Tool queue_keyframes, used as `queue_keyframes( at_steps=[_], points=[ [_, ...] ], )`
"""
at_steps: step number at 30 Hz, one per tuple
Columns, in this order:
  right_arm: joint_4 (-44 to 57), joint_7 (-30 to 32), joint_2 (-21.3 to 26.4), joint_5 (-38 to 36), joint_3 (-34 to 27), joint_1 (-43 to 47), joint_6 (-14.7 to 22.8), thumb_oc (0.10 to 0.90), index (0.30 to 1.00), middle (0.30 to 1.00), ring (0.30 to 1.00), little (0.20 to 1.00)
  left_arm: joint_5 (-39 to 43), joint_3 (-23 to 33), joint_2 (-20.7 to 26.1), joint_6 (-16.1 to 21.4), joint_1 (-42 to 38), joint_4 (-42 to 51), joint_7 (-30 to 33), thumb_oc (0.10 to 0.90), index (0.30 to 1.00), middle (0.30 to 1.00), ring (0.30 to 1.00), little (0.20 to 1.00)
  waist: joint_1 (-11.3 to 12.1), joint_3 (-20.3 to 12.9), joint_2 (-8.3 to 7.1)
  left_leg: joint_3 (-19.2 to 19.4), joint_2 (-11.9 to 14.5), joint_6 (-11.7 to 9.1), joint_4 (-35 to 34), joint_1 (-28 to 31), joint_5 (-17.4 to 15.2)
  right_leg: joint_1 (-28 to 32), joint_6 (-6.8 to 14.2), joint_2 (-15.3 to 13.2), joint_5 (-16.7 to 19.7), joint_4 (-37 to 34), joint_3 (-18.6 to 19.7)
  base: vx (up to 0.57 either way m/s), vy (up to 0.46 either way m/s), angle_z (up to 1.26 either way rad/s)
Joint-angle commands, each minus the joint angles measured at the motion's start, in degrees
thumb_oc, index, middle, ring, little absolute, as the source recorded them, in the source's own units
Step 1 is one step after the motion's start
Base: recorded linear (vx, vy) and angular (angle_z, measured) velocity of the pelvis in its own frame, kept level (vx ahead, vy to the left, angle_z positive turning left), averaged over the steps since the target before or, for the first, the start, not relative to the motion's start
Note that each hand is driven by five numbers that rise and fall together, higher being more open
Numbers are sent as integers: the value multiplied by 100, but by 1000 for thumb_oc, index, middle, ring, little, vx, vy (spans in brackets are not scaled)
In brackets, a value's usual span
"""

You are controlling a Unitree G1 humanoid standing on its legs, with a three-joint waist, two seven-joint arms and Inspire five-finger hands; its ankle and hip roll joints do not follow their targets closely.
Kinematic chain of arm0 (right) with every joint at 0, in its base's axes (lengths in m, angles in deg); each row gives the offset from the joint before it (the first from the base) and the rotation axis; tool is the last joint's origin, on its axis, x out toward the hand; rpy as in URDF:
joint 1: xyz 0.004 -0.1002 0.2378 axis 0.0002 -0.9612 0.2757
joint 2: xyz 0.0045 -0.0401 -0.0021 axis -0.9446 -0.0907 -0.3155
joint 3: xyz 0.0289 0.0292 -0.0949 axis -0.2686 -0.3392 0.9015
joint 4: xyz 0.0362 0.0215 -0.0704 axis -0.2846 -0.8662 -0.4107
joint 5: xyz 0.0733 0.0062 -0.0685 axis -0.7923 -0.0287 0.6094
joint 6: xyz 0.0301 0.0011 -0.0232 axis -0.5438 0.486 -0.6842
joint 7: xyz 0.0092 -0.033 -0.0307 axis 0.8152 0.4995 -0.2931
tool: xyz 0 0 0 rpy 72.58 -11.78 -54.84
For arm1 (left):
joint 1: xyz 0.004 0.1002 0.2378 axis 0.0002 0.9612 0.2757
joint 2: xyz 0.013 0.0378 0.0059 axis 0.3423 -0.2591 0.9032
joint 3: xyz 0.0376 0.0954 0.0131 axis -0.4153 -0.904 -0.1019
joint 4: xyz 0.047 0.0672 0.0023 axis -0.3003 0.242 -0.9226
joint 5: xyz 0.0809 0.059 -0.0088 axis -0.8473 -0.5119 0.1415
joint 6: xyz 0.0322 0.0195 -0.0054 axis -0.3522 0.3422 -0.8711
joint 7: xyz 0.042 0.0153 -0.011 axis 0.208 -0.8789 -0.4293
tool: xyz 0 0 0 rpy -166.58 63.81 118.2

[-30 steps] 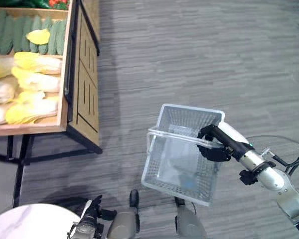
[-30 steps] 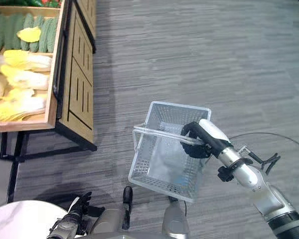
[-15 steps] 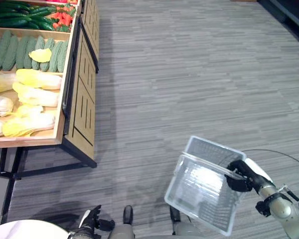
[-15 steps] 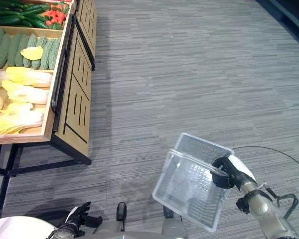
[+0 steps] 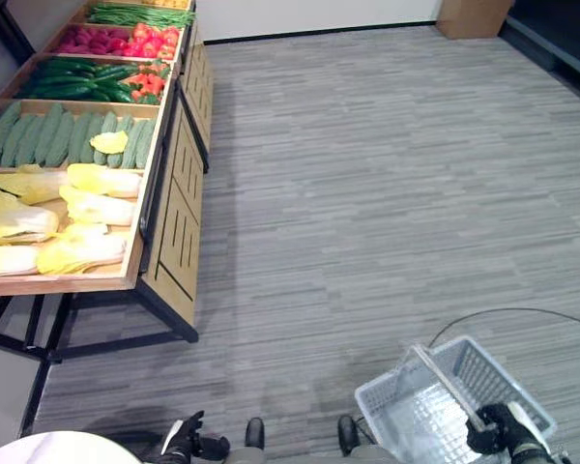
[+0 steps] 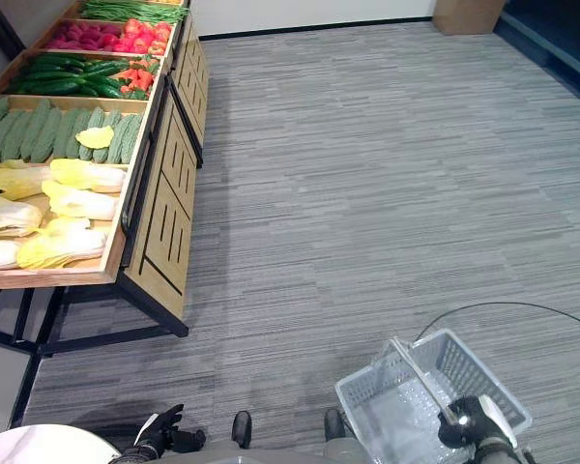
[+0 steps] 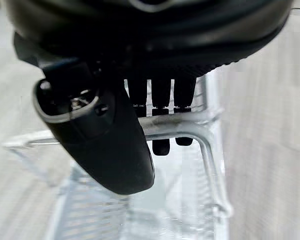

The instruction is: Get the vegetables into the basket

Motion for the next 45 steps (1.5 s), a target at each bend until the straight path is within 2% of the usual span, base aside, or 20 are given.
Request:
queue_keyframes(
  at_steps=[1, 4, 8, 13, 16, 18, 19, 21, 24, 25, 29, 32, 34, 35, 36, 38, 39, 40, 42, 45],
  points=[
    [112, 426, 190, -369, -67, 213, 84, 400, 300, 300, 300, 300, -149, -114, 99, 67, -145, -239, 153, 900, 1000, 1000, 1000, 1000, 88, -88, -314, 20, 191, -155, 2, -198, 127, 181, 373, -414, -76, 26, -101, 34, 2, 1],
    [-384, 464, -144, -856, -189, 371, 6, 400, 300, 300, 300, 300, -100, -83, 58, 13, -269, -336, 286, 900, 1000, 1000, 1000, 1000, 90, 11, -339, 32, 142, -104, 346, -276, -45, 210, 373, -491, -71, 34, -108, 0, 0, 0],
    [-566, 472, -266, -973, -109, 454, -42, 400, 300, 300, 300, 300, 94, -63, 4, 27, -336, -310, 386, 900, 1000, 1000, 1000, 1000, 108, 173, -394, 56, -11, -22, 931, -533, -360, 181, 393, -611, -36, 65, -49, 3, 52, 0],
    [-558, 479, -352, -1132, -150, 559, -91, 400, 300, 300, 300, 300, 208, -81, 3, 30, -380, -257, 449, 900, 1000, 1000, 1000, 1000, 138, 252, -436, 169, -173, 115, 1140, -676, -555, 11, 498, -764, 2, 210, 89, 28, 130, -11],
    [-655, 531, -370, -1217, -205, 674, -145, 400, 300, 300, 300, 300, 135, -232, 74, 33, -459, -152, 444, 900, 1000, 1000, 1000, 1000, 137, 351, -439, 182, -384, 359, 1061, -708, -657, -468, 658, -908, 35, 992, 198, 49, 216, -11],
    [-622, 571, -377, -1266, -197, 763, -142, 400, 300, 300, 300, 300, 73, -307, 127, 35, -508, -82, 466, 900, 1000, 1000, 1000, 1000, 133, 472, -457, 225, -448, 445, 1065, -687, -697, -715, 722, -932, 348, 1458, 224, 24, 166, -3],
    [-622, 571, -377, -1266, -198, 765, -142, 400, 300, 300, 300, 300, 73, -307, 128, 34, -510, -82, 466, 900, 1000, 1000, 1000, 1000, 139, 473, -460, 232, -449, 447, 1071, -691, -700, -725, 724, -933, 345, 1469, 232, 13, 130, -5],
    [-613, 594, -390, -1270, -90, 881, -139, 400, 300, 300, 300, 300, 45, -399, 137, 12, -607, -32, 506, 900, 1000, 1000, 1000, 1000, 108, 668, -357, 254, -490, 571, 1087, -517, -828, -1195, 643, -900, 593, 2347, 24, 75, 170, -16],
    [-569, 619, -430, -1240, -32, 933, -153, 400, 300, 300, 300, 300, -30, -413, 126, -12, -626, -76, 543, 900, 1000, 1000, 1000, 1000, 52, 744, -367, 337, -518, 576, 1017, -261, -937, -1425, 599, -913, 585, 2171, -249, 271, 71, -18],
    [-569, 703, -470, -1267, 33, 983, -124, 400, 300, 300, 300, 300, -97, -419, 96, -9, -734, -200, 677, 900, 1000, 1000, 1000, 1000, -45, 805, -417, 318, -587, 527, 941, -4, -1095, -1708, 581, -840, 564, 1447, -422, 368, -29, -28],
    [-624, 741, -475, -1260, 95, 989, -145, 400, 300, 300, 300, 300, -100, -434, 27, -18, -791, -298, 710, 900, 1000, 1000, 1000, 1000, -182, 823, -424, 166, -569, 441, 919, 358, -1338, -1894, 623, -808, 795, 758, -442, 305, -86, -11],
    [-644, 729, -498, -1243, 117, 905, -167, 400, 300, 300, 300, 300, -62, -409, -17, -34, -783, -336, 703, 900, 1000, 1000, 1000, 1000, -253, 764, -395, 2, -504, 342, 962, 598, -1414, -1827, 589, -721, 815, 754, -385, 285, -135, 28],
    [-652, 726, -494, -1249, 102, 862, -159, 400, 300, 300, 300, 300, -22, -367, -50, -36, -759, -360, 717, 900, 1000, 1000, 1000, 1000, -252, 720, -376, -50, -446, 306, 985, 663, -1399, -1818, 552, -678, 807, 814, -388, 306, -214, 74],
    [-728, 712, -450, -1270, 104, 807, -149, 400, 300, 300, 300, 300, 90, -283, -149, -55, -665, -461, 775, 900, 1000, 1000, 1000, 1000, -252, 588, -286, -163, -281, 145, 1181, 680, -1111, -1723, 368, -514, 681, 1002, -539, 265, -211, 75],
    [-728, 712, -450, -1270, 104, 807, -149, 400, 300, 300, 300, 300, 90, -283, -149, -55, -665, -461, 775, 900, 1000, 1000, 1000, 1000, -252, 588, -286, -163, -280, 145, 1181, 680, -1111, -1723, 367, -514, 680, 1002, -539, 455, -385, 55],
    [-715, 653, -365, -1327, 101, 747, -102, 400, 300, 300, 300, 300, 246, -170, -208, -60, -609, -502, 786, 900, 1000, 1000, 1000, 1000, -271, 488, -161, -378, -100, -19, 1494, 622, -532, -1675, 147, -280, 326, 1279, -616, 338, -324, 25],
    [-675, 647, -298, -1309, 145, 740, -97, 400, 300, 300, 300, 300, 375, -103, -230, -80, -628, -509, 792, 900, 1000, 1000, 1000, 1000, -274, 507, -125, -445, -36, -99, 1960, 389, -54, -1584, -15, -194, 114, 1376, -662, 218, -230, 20],
    [-675, 647, -298, -1309, 145, 740, -97, 400, 300, 300, 300, 300, 375, -103, -231, -80, -628, -509, 792, 900, 1000, 1000, 1000, 1000, -275, 507, -124, -447, -36, -99, 1961, 387, -54, -1585, -15, -194, 113, 1376, -663, 217, -269, 18],
    [-667, 652, -214, -1337, 126, 709, -79, 400, 300, 300, 300, 300, 623, -102, -224, -54, -770, -402, 737, 900, 1000, 1000, 1000, 1000, -258, 650, -243, -301, -20, -125, 3037, -228, 457, -1319, -257, -200, -112, 1423, -771, 176, -284, 22],
    [-731, 670, -193, -1418, 67, 692, -110, 400, 300, 300, 300, 300, 634, -208, -220, -53, -871, -317, 695, 900, 1000, 1000, 1000, 1000, -223, 734, -263, -24, 41, -63, 3118, -538, 440, -1117, -317, -207, -230, 1406, -865, 158, -208, 23]
  ],
)
